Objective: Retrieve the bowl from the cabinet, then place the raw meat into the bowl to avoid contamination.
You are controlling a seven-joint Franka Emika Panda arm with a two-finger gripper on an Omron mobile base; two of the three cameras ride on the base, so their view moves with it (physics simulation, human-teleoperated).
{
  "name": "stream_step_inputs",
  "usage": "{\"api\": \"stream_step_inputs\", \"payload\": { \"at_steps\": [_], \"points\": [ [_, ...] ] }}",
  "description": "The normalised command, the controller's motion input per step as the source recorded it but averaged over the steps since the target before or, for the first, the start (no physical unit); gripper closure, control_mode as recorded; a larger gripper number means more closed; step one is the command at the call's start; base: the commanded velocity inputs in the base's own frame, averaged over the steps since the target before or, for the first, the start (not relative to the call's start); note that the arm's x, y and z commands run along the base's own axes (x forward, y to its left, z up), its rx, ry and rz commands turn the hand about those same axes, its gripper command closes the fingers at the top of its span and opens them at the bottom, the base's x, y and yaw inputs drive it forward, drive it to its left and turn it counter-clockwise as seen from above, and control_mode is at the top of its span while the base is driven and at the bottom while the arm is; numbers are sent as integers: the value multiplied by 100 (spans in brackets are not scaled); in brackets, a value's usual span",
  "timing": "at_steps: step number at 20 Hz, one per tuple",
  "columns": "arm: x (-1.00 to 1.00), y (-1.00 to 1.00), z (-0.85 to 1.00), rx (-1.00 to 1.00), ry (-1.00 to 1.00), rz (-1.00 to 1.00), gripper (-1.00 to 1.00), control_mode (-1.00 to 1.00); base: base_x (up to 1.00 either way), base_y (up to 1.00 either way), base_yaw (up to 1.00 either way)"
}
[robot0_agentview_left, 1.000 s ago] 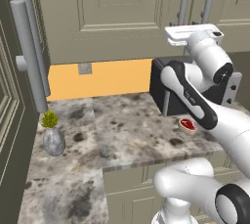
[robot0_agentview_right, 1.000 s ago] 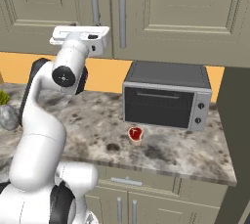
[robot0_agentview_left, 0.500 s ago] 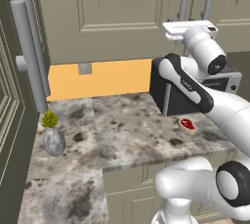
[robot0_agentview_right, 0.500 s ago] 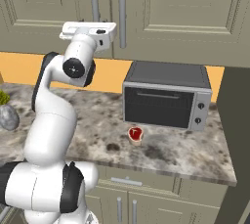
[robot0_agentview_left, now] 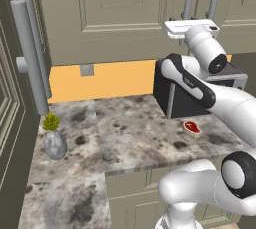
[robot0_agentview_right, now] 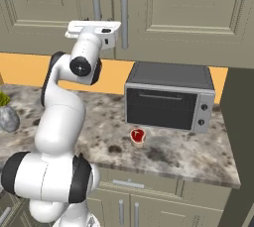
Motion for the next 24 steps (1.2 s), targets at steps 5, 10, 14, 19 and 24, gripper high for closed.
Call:
{"api": "stream_step_inputs", "payload": {
  "at_steps": [5, 10, 14, 19, 24],
  "points": [
    [31, 0, 0, 0, 0, 0, 100, -100, 0, 0, 0],
    [23, 0, 0, 0, 0, 0, 100, -100, 0, 0, 0],
    [17, 0, 0, 0, 5, 0, 100, -100, 0, 0, 0],
    [9, 3, 0, -1, 5, 0, 100, -100, 0, 0, 0],
    [-3, 32, 0, -6, 12, 1, 100, -100, 0, 0, 0]
  ]
}}
